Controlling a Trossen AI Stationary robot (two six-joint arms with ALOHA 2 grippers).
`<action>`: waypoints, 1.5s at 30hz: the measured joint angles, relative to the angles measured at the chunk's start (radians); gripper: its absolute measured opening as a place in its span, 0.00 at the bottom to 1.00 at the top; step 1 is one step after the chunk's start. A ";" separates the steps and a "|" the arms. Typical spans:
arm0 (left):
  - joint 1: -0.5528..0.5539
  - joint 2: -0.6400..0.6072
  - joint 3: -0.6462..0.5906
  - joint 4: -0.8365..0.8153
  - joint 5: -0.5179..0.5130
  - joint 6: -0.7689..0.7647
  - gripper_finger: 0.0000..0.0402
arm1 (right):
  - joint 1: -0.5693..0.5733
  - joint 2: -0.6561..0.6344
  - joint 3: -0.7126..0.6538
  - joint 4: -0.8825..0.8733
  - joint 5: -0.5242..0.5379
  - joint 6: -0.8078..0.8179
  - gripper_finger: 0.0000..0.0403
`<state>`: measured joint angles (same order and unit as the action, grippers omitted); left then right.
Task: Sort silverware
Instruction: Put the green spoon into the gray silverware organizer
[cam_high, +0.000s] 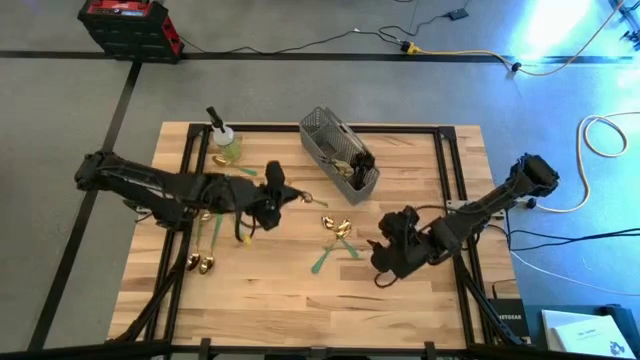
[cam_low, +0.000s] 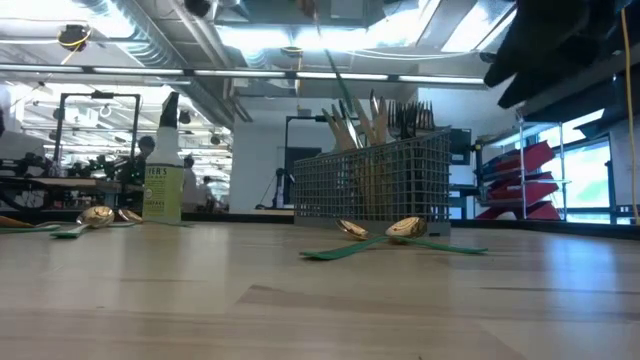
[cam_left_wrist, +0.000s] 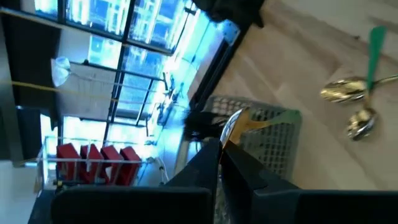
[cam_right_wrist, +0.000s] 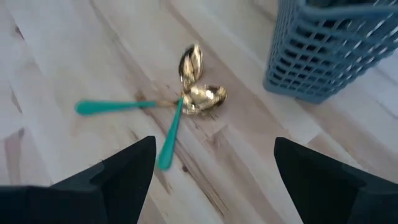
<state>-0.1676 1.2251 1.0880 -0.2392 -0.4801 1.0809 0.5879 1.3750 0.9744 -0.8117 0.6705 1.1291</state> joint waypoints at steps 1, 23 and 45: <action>0.014 0.000 0.030 -0.032 0.008 -0.004 0.00 | 0.015 0.000 -0.011 0.007 0.033 0.021 0.77; 0.541 0.008 0.287 -0.201 0.467 -0.127 0.00 | 0.080 0.002 -0.422 0.504 0.154 0.266 0.77; 0.907 0.228 0.287 -0.043 0.741 -0.232 0.00 | 0.079 0.002 -0.423 0.525 0.212 0.247 0.77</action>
<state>0.7399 1.4531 1.3750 -0.2823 0.2612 0.8485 0.6674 1.3766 0.5514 -0.2863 0.8829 1.3758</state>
